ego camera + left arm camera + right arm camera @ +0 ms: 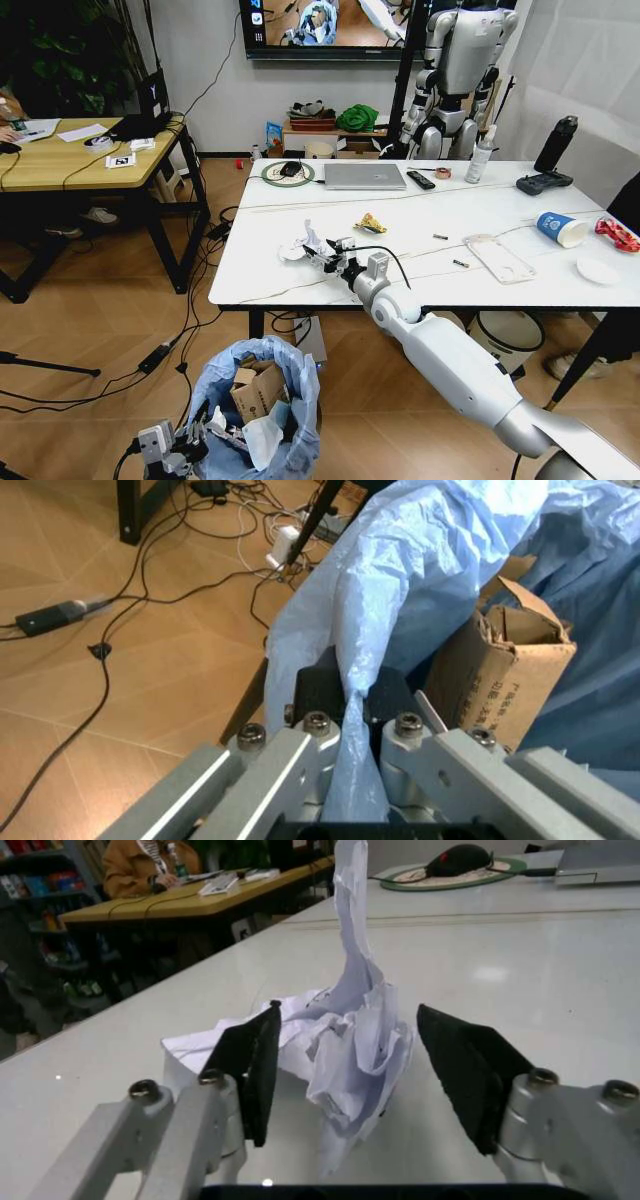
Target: Pick up the trash bin and place the trash from the table into it.
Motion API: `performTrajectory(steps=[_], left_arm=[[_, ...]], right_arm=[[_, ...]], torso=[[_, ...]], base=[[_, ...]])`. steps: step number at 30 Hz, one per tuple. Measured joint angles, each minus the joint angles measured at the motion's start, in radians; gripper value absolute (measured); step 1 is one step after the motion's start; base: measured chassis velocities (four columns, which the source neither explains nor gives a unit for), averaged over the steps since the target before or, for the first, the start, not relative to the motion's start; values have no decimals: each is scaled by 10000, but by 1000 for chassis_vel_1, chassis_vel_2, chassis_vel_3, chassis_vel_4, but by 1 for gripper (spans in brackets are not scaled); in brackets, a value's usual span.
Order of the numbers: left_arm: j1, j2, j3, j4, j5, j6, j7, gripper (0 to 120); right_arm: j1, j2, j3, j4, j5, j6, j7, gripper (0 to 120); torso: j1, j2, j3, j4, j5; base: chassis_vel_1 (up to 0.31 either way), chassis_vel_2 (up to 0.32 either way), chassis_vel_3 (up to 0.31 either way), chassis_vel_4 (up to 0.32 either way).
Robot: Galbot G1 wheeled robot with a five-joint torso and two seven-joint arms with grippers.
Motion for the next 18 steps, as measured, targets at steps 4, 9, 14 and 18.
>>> performTrajectory(steps=[4, 9, 14, 18], left_arm=[[-2, 30, -16, 2, -20, 2, -3, 0], [-22, 54, -21, 20, -42, 6, -6, 0], [-36, 77, -20, 34, -64, 10, -15, 0], [-58, 97, -20, 66, -79, 14, -19, 0]], right_arm=[[-12, -1, -19, 3, -36, 23, -18, 36], [-11, -4, -19, 6, -41, 40, -26, 18], [-39, -34, -19, 44, -47, 68, -42, 1], [-187, -133, 17, 229, -77, 183, -74, 0]], torso=[[0, 0, 0, 0, 0], [0, 0, 0, 0, 0], [0, 0, 0, 0, 0], [0, 0, 0, 0, 0]], base=[[0, 0, 0, 0], [0, 0, 0, 0], [0, 0, 0, 0], [0, 0, 0, 0]])
